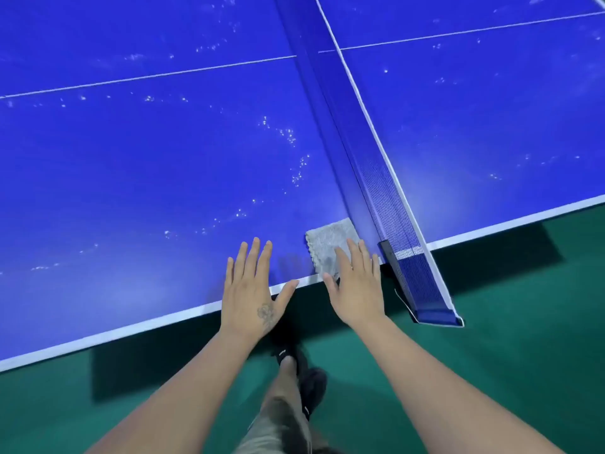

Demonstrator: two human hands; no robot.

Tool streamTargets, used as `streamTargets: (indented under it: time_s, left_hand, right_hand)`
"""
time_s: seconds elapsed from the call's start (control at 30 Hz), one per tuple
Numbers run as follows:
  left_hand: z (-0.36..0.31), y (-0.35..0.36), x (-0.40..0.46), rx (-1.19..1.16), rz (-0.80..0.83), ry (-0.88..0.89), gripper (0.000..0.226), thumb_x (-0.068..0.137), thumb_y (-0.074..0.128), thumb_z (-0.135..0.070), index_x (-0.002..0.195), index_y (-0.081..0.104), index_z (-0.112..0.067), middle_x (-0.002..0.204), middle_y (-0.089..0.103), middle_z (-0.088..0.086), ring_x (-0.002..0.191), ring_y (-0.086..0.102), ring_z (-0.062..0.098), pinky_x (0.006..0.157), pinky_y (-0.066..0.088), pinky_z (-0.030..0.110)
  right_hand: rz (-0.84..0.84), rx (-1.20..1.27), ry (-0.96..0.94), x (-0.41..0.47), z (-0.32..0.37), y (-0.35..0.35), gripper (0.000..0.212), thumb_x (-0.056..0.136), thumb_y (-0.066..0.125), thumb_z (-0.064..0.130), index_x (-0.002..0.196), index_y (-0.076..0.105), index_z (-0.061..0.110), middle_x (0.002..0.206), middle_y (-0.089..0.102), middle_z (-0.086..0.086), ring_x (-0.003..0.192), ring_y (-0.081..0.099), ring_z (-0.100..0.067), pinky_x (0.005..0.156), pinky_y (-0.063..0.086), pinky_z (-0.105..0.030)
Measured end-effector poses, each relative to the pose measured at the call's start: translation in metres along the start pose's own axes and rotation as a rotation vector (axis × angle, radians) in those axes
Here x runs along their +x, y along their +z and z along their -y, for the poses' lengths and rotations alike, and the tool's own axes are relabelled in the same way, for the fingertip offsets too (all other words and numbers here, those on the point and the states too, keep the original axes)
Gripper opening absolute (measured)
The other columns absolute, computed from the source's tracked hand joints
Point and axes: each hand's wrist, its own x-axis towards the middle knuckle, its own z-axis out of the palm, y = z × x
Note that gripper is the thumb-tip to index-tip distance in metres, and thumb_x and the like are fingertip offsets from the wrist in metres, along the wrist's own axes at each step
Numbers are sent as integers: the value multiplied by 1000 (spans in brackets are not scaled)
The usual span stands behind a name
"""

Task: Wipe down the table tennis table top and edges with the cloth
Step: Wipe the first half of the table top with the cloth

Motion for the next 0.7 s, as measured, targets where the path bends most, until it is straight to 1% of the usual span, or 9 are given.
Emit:
streamTargets:
  time_s: [0.07,0.13,0.27,0.3,0.43,0.5,0.57,0.63,0.7]
  left_hand:
    - [1,12,18,-16,22,-17,91,101,36,-77,169,23,-17,178,17,3,166,5,25,133,17,54]
    - [3,28,40,4,7,-4,89,103,38,-73,169,22,-15,178,14,4,166,3,25,132,18,55]
    - [8,52,82,38,3,51,83,108,39,-61,170,17,-10,180,5,6,166,-3,28,133,16,55]
    - [10,56,90,60,0,61,82,109,38,-58,170,16,-9,180,3,7,166,-3,29,132,17,55]
    - [21,71,117,99,15,127,78,111,34,-52,170,14,-5,179,4,10,166,-2,28,132,17,54]
    - [28,79,119,152,51,156,77,112,31,-52,170,12,-5,179,4,10,166,-2,27,132,18,54]
    - [34,87,118,184,78,155,76,113,29,-52,170,11,-5,179,5,9,166,0,27,132,19,54]
    - [36,92,116,197,101,135,76,113,28,-52,169,11,-4,179,6,10,166,1,27,131,20,55]
    - [35,95,116,199,106,130,75,113,27,-51,169,11,-4,179,5,10,166,0,28,131,19,56]
  right_hand:
    - [-5,-15,54,16,-1,7,67,108,47,49,166,34,16,179,13,-10,166,4,-31,135,2,-53]
    - [-20,-35,83,33,-3,17,71,109,45,49,168,28,14,180,8,-10,167,1,-30,135,3,-53]
    - [-69,-27,92,69,-4,37,74,110,30,50,170,17,8,180,3,-11,167,0,-29,135,9,-53]
    - [-87,-29,90,77,-3,42,75,110,28,50,170,17,6,180,5,-11,167,1,-28,135,11,-52]
    - [-140,-16,78,97,5,60,75,112,33,49,168,21,1,179,13,-13,166,9,-29,134,18,-52]
    - [-123,-30,80,98,7,69,76,113,34,51,168,21,1,179,14,-13,167,6,-28,133,20,-52]
    - [-99,-73,84,96,8,75,76,114,30,54,169,18,3,179,12,-12,167,2,-28,133,20,-53]
    - [-77,-88,81,96,6,75,75,114,25,56,170,16,6,180,9,-10,167,0,-27,133,20,-53]
    - [-72,-93,75,99,1,73,74,114,26,58,171,17,11,180,7,-8,167,-2,-26,133,18,-54]
